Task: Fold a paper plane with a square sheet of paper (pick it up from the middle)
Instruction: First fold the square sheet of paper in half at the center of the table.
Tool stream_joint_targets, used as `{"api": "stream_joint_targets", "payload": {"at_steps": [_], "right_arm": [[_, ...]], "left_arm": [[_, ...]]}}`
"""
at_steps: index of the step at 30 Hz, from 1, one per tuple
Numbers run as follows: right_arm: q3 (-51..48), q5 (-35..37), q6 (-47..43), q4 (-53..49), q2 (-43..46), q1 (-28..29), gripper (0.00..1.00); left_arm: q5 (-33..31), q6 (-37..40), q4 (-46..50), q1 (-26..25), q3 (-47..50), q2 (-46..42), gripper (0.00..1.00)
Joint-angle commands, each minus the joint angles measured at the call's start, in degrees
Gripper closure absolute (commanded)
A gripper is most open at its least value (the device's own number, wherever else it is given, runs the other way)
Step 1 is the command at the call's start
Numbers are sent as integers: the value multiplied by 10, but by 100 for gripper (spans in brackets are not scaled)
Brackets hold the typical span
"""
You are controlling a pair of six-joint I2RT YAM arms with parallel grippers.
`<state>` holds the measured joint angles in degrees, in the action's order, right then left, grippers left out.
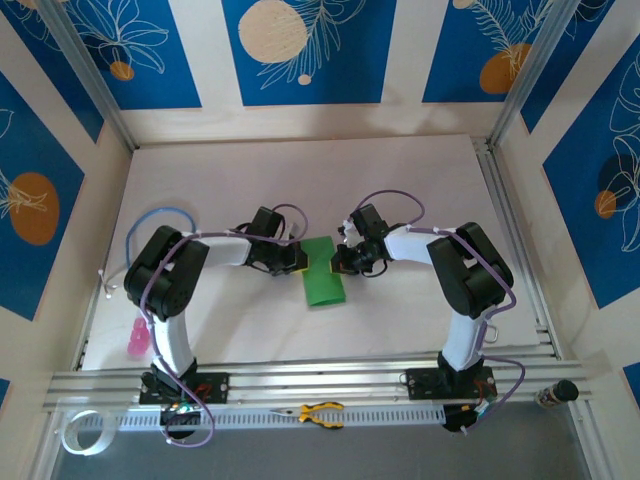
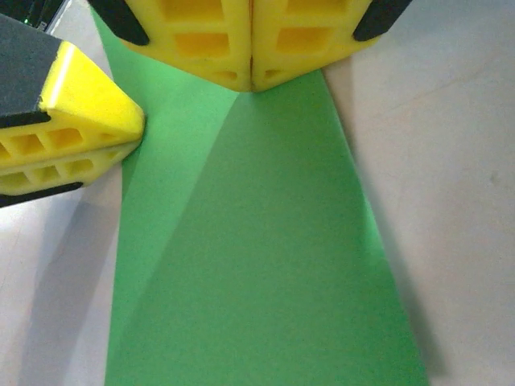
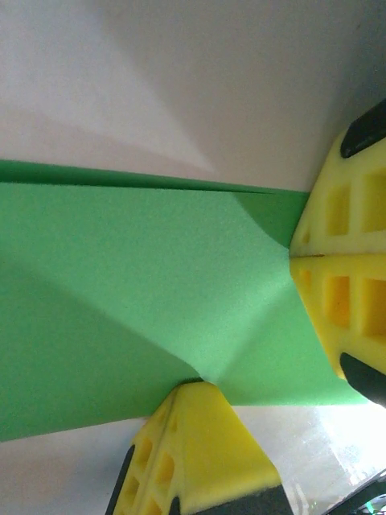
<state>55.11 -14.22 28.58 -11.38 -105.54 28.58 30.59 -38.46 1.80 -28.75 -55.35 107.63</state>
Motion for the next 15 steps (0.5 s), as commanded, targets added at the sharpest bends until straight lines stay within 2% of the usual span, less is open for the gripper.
{"api": "stream_joint_targets", "payload": {"at_steps": [1,9,15], "right_arm": [[-38,93,-1,-80,-46,-5,100],[-40,94,0,-78,-43,-6,100],[-40,93,0,-78,-43,-5,100]], "left_arm": [[-22,-9,0,19,5,-9,90],[43,-39,-45,18,-22,-7,89],[37,-32,-24,19,-52,31,89]]}}
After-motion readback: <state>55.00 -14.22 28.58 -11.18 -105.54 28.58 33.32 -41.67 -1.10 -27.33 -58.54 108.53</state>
